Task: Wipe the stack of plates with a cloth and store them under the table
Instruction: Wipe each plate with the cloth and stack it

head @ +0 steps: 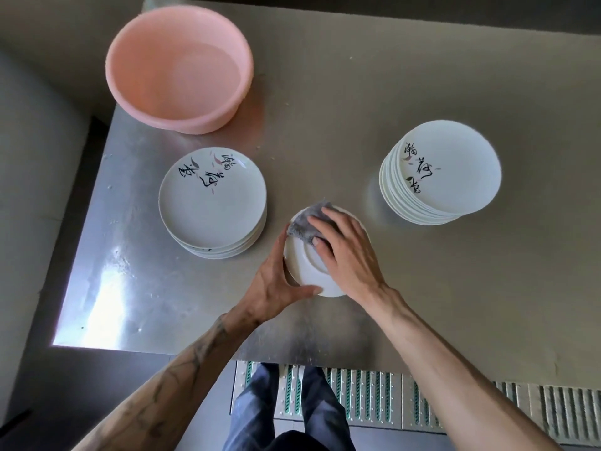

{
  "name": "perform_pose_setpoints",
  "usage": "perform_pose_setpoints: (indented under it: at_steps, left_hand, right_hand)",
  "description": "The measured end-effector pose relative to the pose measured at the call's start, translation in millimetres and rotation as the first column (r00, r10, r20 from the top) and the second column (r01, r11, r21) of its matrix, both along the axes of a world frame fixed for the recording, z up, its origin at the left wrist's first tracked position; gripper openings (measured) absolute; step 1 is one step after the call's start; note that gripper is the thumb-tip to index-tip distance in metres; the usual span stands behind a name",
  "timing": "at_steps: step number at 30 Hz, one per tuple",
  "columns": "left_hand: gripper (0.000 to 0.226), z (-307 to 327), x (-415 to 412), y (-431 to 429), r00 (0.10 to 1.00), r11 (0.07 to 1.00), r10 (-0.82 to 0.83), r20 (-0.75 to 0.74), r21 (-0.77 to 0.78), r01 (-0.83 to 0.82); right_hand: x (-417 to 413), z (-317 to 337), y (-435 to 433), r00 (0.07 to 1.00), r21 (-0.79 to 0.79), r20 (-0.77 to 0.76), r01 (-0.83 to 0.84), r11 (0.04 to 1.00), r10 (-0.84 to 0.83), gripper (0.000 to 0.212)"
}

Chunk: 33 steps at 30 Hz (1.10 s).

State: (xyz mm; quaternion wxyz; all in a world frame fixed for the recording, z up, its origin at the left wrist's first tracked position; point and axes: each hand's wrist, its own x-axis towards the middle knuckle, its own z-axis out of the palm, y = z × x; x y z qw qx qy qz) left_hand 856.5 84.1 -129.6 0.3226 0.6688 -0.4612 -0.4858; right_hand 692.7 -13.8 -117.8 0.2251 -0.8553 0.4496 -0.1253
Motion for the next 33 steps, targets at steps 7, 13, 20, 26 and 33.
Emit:
perform_pose_setpoints:
  at_steps: [7,13,20,26,33]
  left_hand:
    - [0.120,-2.7,7.4,3.4,0.999,0.999,-0.051,-0.003,0.005,0.051]
    - [0.129,-7.8,9.1,1.9,0.998,0.997,-0.061,0.005,0.044,0.061]
    - [0.120,-10.6,8.0,1.1,0.999,0.999,-0.028,-0.023,0.026,0.028]
    - [0.124,-8.8,7.4,2.5,0.994,0.997,-0.080,0.073,0.029,0.078]
    - [0.124,-10.6,7.9,0.3,0.992,0.995,-0.094,0.082,0.023,0.092]
  right_hand:
    - [0.7,-8.0,8.8,0.971,-0.056,-0.049,-0.236,0.970,0.233,0.043]
    - [-4.0,-7.5,-22.8,0.993,-0.016,-0.097,-0.070,0.997,0.068,0.043]
    - [5.6,-9.4,-9.6,0.964,-0.131,-0.093,-0.258,0.957,0.247,0.040]
    - [-37.9,-9.1,-11.9,0.990,0.064,-0.102,0.101,0.993,-0.094,0.046]
    - [-69.4,-10.9,92.9,0.965,0.045,-0.034,0.260,0.965,-0.259,0.043]
